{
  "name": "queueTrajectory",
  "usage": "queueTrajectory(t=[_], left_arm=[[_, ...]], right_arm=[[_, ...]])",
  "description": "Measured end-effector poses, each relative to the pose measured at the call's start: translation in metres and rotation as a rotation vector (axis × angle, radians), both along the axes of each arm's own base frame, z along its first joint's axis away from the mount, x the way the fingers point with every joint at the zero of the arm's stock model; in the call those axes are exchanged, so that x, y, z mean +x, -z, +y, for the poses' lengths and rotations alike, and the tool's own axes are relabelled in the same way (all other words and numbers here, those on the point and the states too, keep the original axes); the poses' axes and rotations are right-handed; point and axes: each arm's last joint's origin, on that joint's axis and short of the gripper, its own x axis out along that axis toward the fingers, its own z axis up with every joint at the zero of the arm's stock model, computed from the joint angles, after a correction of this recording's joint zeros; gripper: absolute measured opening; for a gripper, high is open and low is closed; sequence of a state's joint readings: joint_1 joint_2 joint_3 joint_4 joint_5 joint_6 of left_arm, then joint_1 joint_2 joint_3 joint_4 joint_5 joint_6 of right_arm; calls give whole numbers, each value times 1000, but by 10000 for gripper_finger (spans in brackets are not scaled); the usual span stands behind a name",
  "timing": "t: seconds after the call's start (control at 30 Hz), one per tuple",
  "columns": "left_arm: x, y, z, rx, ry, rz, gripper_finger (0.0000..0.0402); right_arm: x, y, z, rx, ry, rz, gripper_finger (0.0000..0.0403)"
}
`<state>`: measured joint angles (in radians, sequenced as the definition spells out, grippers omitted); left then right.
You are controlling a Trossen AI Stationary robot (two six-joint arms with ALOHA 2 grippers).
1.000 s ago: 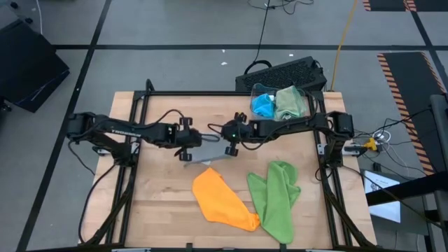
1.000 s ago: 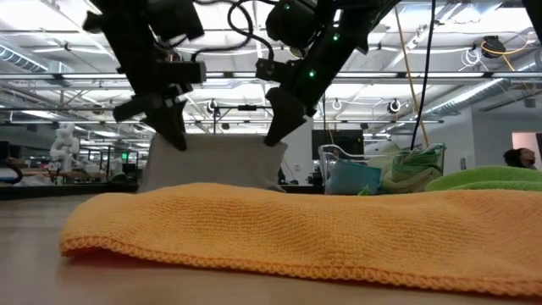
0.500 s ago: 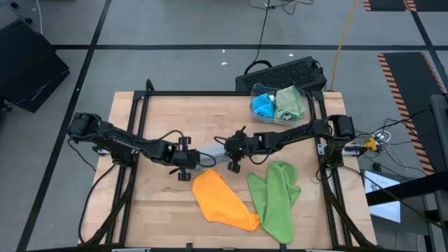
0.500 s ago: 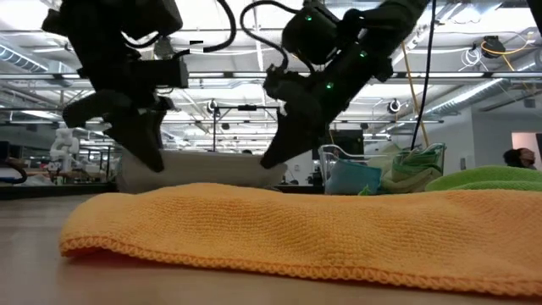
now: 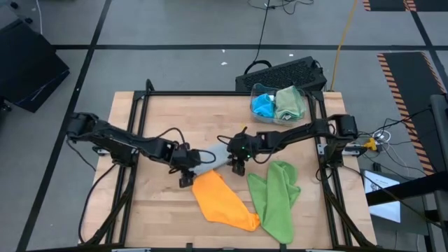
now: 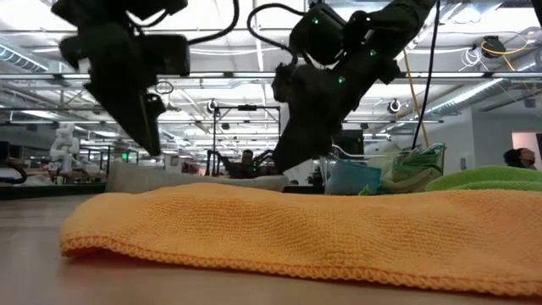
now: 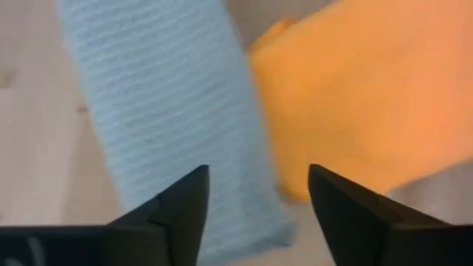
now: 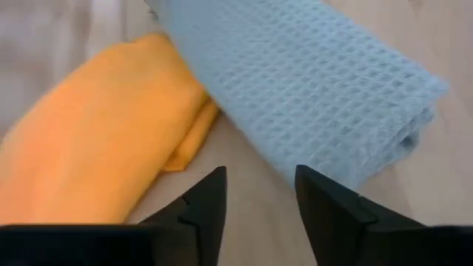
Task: Fold microfiber towels
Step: Put the grey microfiber towel into the transparent bin
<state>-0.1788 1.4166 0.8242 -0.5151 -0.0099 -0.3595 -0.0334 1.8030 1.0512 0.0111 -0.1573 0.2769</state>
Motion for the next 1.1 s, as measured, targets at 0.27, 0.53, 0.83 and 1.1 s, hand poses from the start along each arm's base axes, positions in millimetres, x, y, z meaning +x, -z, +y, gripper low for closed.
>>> queueTrajectory(t=[0.27,0.53,0.83,1.1], left_arm=[[-12,-37,19,-220,-184,-35,272],[-28,3,62,-329,-398,32,218],[-35,30,86,-472,-544,63,275],[-22,54,86,-495,-554,126,316]], right_arm=[[-15,-23,-4,31,44,38,166],[-30,-47,-8,35,59,44,166],[-34,-59,-7,75,100,6,167],[-34,-59,-6,110,99,12,167]])
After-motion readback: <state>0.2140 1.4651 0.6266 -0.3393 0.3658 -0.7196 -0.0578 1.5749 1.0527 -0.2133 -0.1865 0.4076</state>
